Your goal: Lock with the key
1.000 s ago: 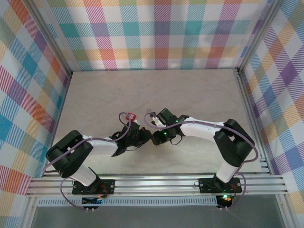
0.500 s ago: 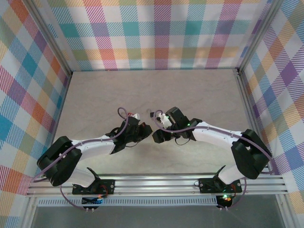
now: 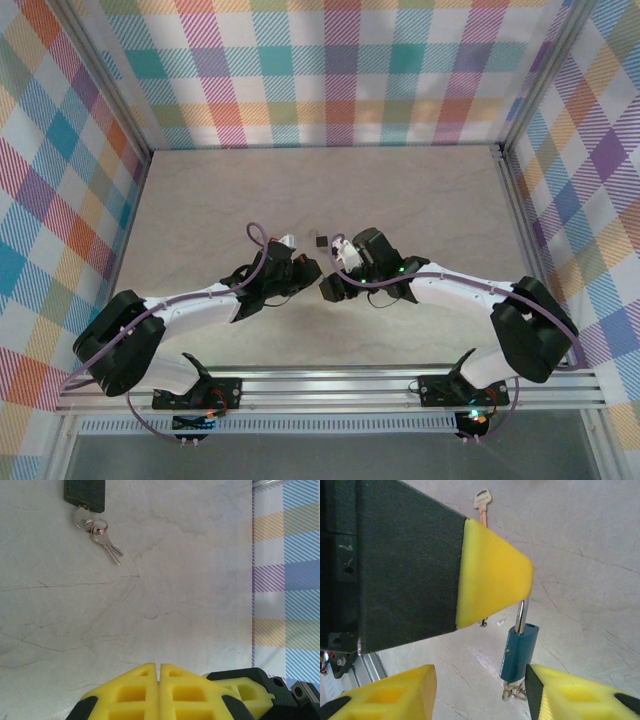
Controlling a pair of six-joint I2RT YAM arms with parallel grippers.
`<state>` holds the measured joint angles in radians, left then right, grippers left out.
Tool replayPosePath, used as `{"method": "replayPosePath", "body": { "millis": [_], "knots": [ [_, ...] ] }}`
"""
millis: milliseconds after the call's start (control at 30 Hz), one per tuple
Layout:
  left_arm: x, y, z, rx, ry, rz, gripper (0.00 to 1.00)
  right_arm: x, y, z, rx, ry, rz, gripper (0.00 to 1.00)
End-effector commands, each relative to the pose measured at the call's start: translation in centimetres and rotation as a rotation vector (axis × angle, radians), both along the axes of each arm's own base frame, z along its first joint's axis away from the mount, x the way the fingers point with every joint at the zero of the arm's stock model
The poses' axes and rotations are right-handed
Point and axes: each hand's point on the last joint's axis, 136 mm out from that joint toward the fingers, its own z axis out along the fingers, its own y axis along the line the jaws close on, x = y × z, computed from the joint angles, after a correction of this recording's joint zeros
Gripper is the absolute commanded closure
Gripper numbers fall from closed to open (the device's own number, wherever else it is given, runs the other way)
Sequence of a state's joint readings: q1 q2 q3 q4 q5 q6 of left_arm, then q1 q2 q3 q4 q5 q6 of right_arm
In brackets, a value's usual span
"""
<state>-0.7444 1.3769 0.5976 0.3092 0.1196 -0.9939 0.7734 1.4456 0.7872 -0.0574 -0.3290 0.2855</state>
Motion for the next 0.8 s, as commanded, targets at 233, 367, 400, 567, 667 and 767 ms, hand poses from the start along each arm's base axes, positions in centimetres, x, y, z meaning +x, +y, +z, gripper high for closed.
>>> {"method": "replayPosePath", "body": {
  "millis": [233,367,400,567,667,767],
  "knots": [
    [-0.4,-0.6,3.1,-0.048,-0.057,-0.026,1.0,0.6,0.2,-0.2,0.0,-0.003,-0.019,0.57],
    [-0.6,-0.9,3.2,-0.055,-0.055,-0.035,1.0,0.7,0.2,0.0,0.005,-0.012,-0.023,0.6],
    [-0.6,-0.9,3.1,-0.055,-0.053,-0.035,1.0,0.7,0.2,0.0,0.008,-0.012,-0.024,0.61],
    [-0.9,-1.0,3.1,-0.066,-0.05,-0.041,1.0,0.7,0.3,-0.1,0.01,-0.006,-0.024,0.67],
    [-1.0,-1.0,3.4,-0.073,-0.056,-0.041,1.0,0.7,0.3,-0.3,0.008,-0.002,-0.023,0.7],
    [-1.1,-0.8,4.0,-0.078,-0.066,-0.039,1.0,0.7,0.4,-0.2,0.009,0.0,-0.025,0.74]
  ]
}}
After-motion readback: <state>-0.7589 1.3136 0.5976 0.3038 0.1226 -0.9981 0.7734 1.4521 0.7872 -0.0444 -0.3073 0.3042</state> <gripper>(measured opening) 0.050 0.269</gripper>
